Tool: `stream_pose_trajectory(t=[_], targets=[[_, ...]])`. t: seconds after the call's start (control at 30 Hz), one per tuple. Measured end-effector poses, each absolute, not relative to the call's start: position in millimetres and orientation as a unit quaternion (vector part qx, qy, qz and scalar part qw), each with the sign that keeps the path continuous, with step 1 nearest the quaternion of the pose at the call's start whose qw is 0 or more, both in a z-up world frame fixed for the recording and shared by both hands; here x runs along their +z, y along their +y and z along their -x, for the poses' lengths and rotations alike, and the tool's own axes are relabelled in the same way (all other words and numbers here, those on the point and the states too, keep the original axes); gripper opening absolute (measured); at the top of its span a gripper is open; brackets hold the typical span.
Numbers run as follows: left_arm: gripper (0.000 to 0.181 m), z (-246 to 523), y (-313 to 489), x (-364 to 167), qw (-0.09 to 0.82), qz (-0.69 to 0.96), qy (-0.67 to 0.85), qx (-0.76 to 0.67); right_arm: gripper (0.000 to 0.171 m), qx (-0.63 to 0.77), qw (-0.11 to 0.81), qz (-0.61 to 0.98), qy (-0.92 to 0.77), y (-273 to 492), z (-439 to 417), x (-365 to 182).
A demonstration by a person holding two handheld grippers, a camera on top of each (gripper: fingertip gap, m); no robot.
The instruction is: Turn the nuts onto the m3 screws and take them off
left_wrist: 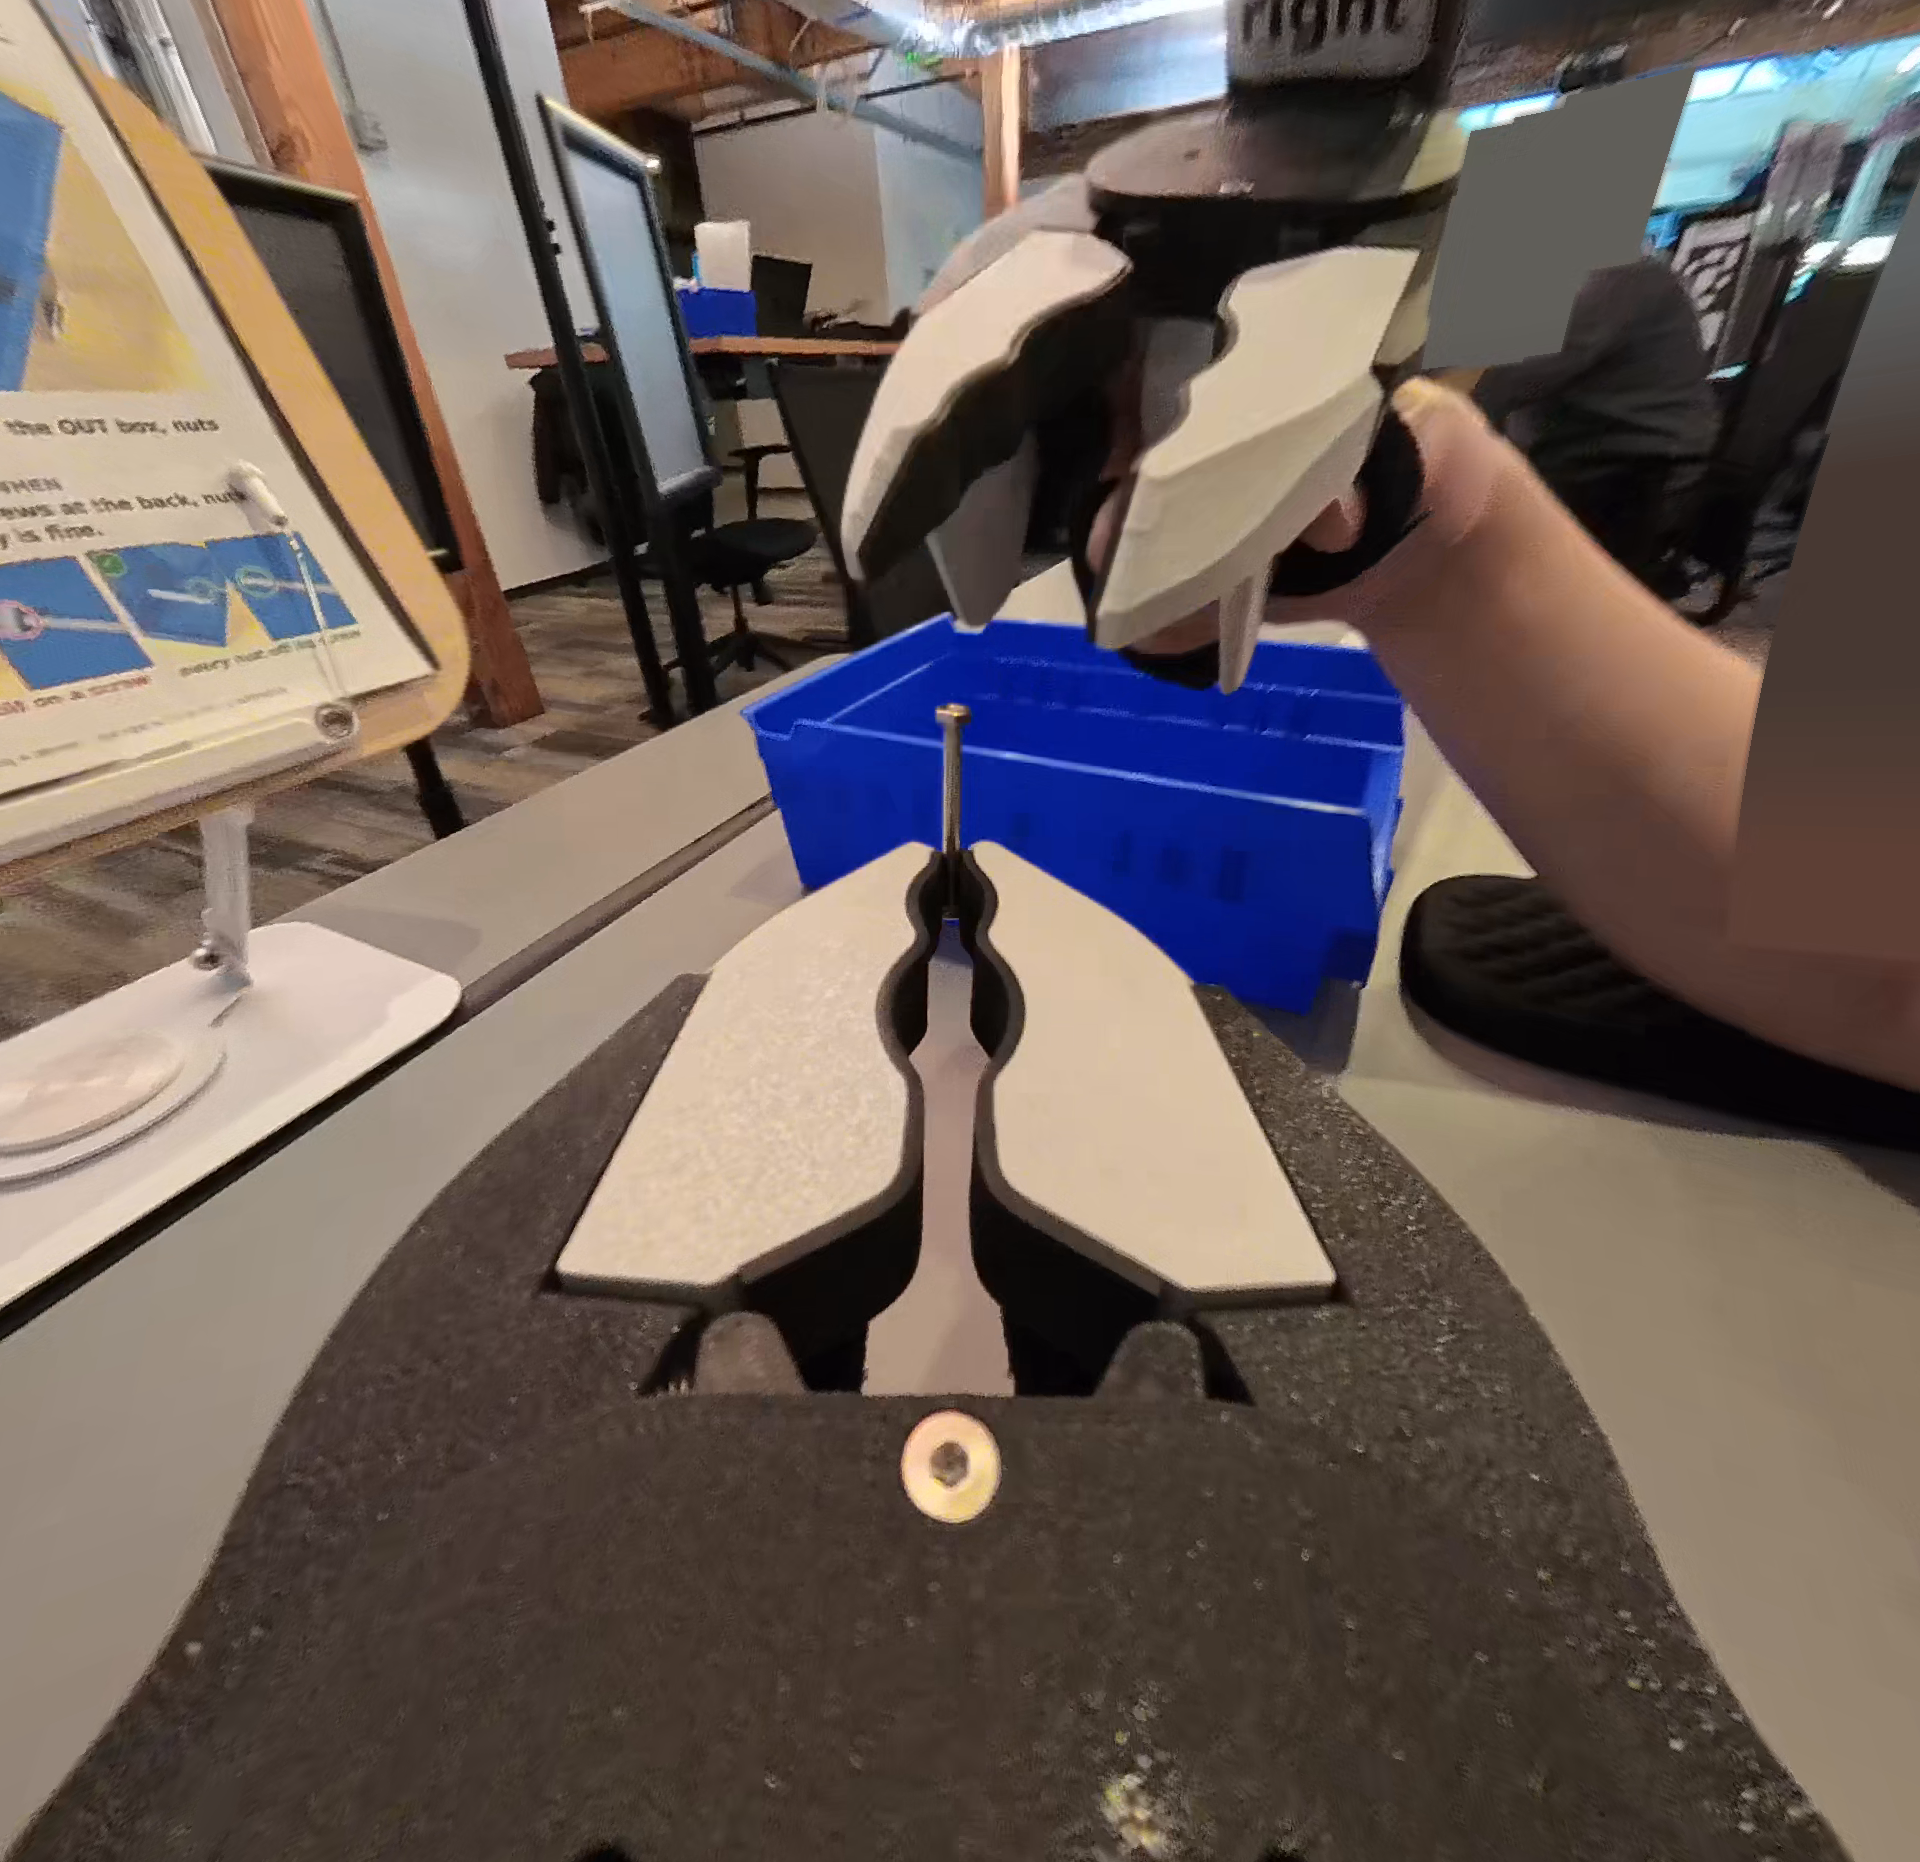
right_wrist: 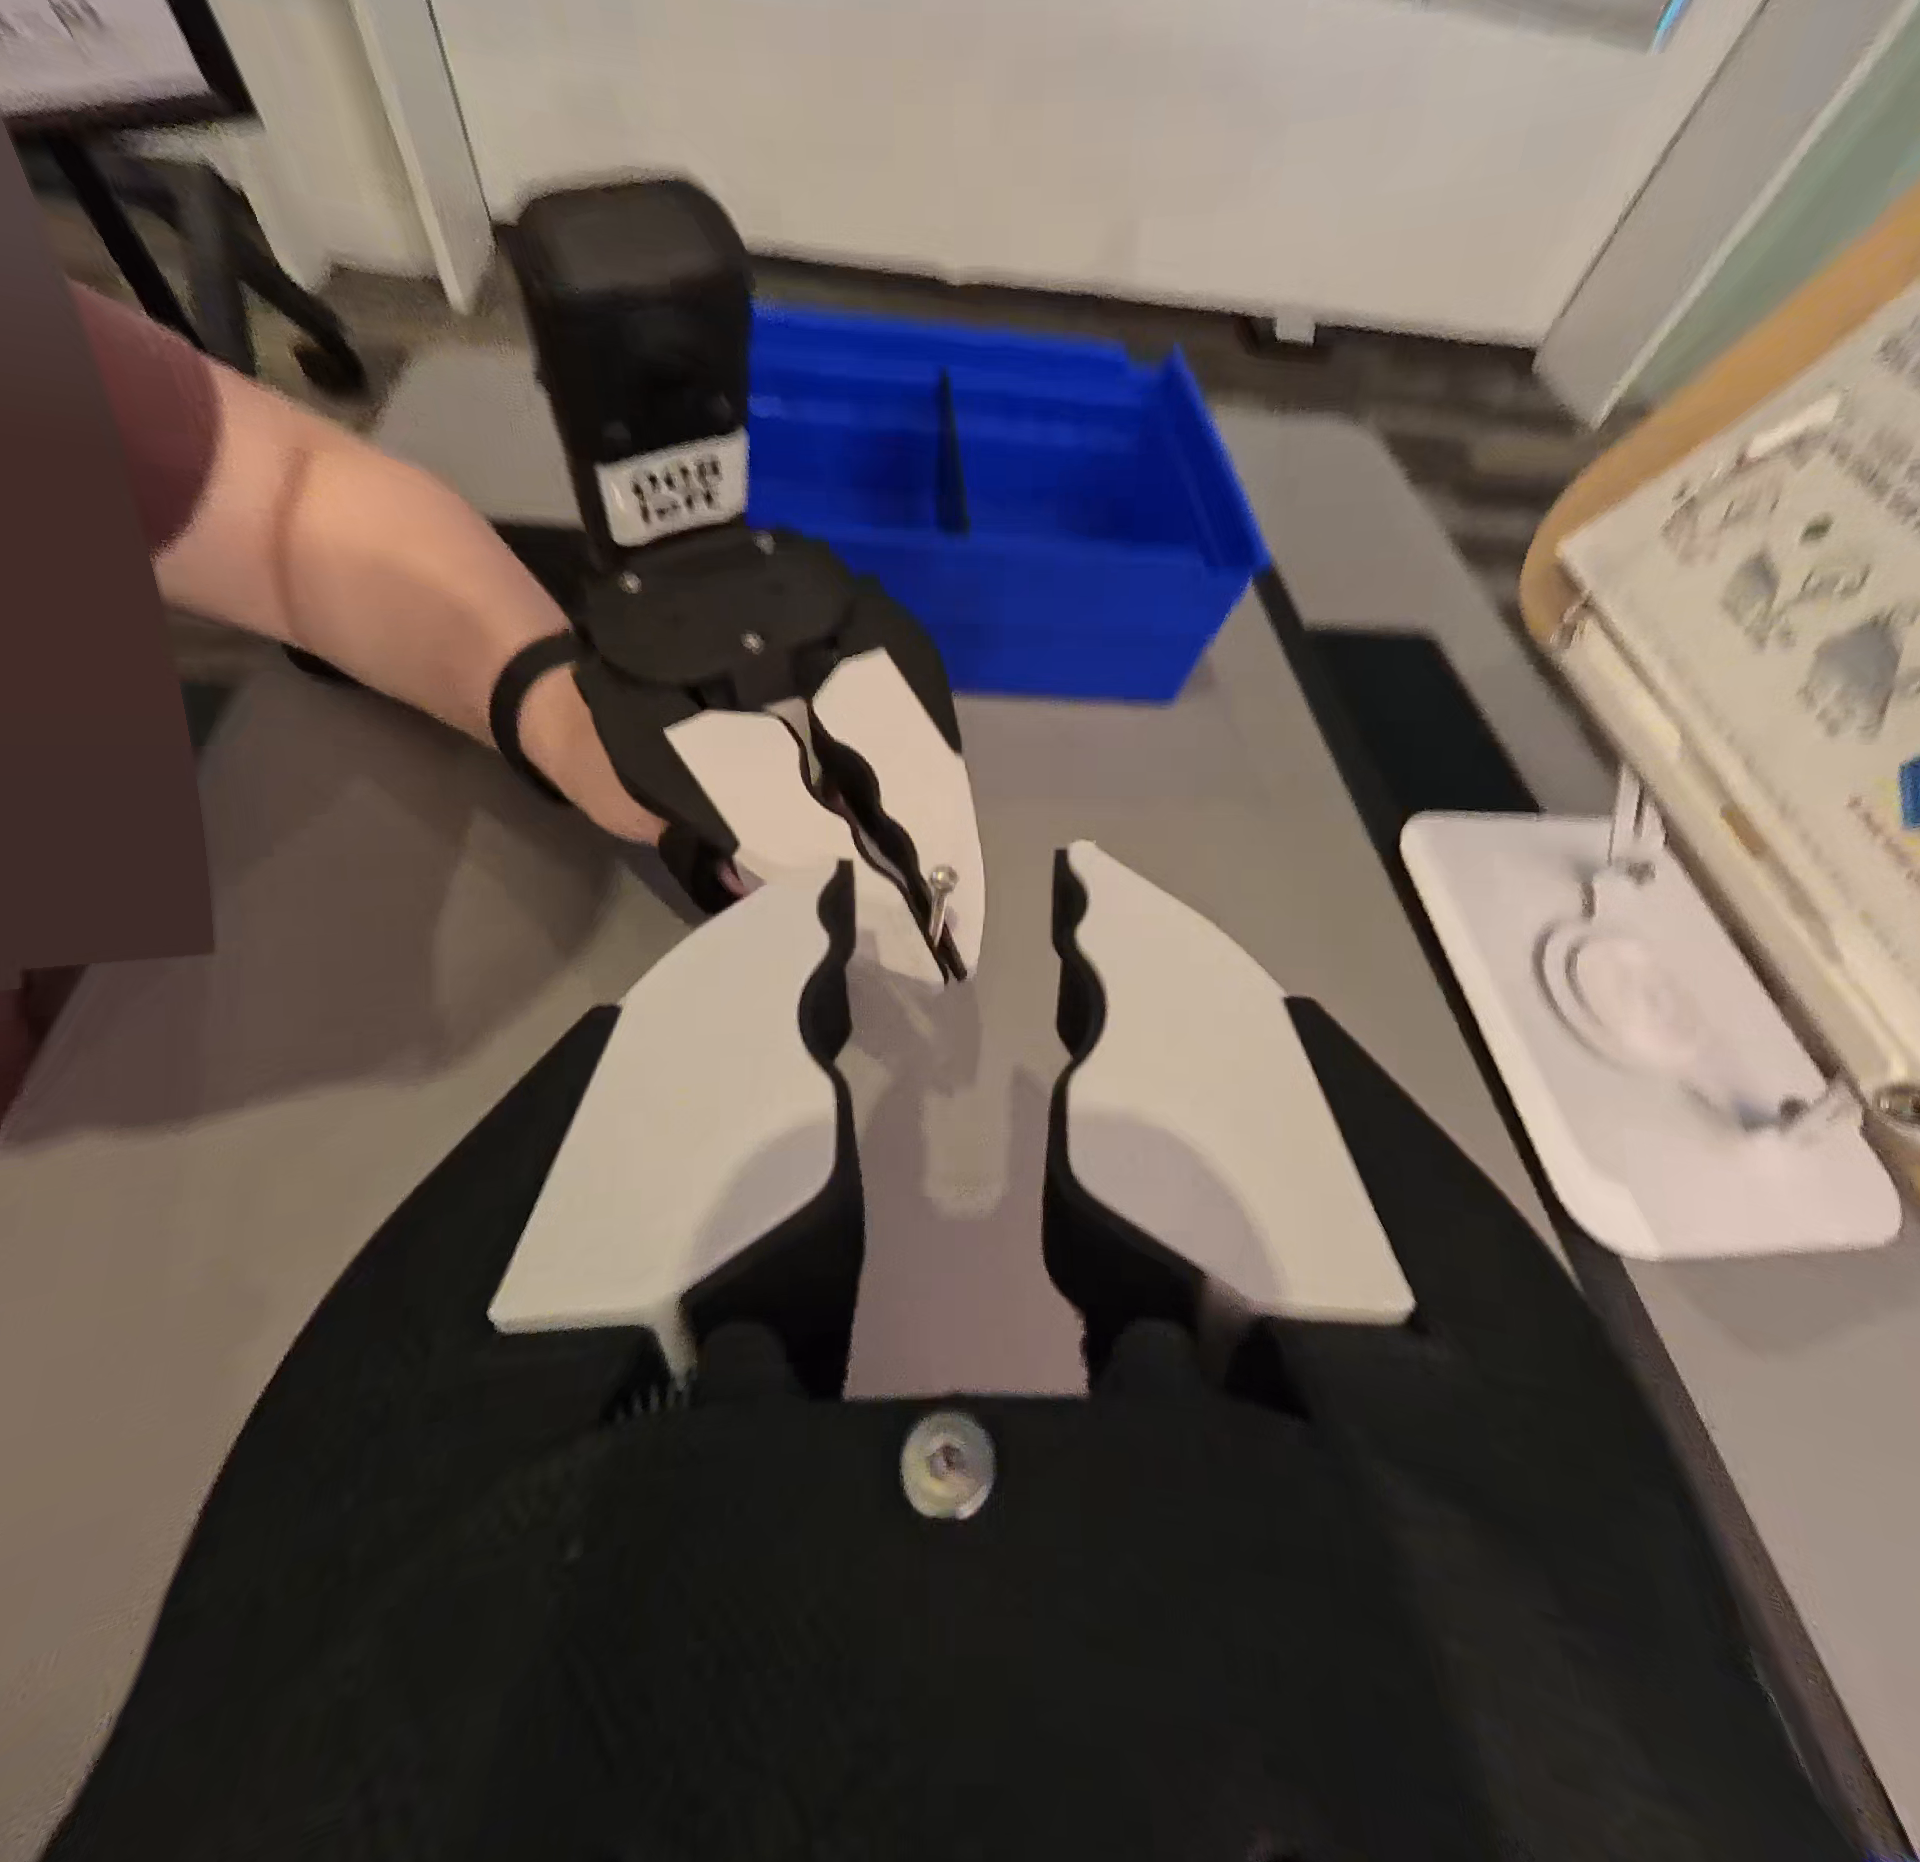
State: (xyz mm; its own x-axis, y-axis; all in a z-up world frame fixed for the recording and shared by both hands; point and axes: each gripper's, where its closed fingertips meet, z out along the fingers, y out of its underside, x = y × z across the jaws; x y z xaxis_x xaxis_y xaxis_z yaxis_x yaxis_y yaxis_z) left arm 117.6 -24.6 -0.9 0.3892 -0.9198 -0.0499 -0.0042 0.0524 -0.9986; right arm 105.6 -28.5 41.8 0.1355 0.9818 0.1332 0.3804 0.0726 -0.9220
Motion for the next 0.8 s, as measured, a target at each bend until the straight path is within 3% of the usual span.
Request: stream_pose_trajectory(t=[0.43,0.8], targets=[[0.002,-108.1,-36.5,34.3,0.59,0.554,0.389,-0.44,0.074,0.436,0.5,0.509,-0.549,-52.3,-66.9,60.5],[0.002,-99.5,-31.5,42.9,0.59,0.559,0.377,-0.443,0.084,0.456,0.493,0.487,-0.558,-66.3,-49.8,55.7]])
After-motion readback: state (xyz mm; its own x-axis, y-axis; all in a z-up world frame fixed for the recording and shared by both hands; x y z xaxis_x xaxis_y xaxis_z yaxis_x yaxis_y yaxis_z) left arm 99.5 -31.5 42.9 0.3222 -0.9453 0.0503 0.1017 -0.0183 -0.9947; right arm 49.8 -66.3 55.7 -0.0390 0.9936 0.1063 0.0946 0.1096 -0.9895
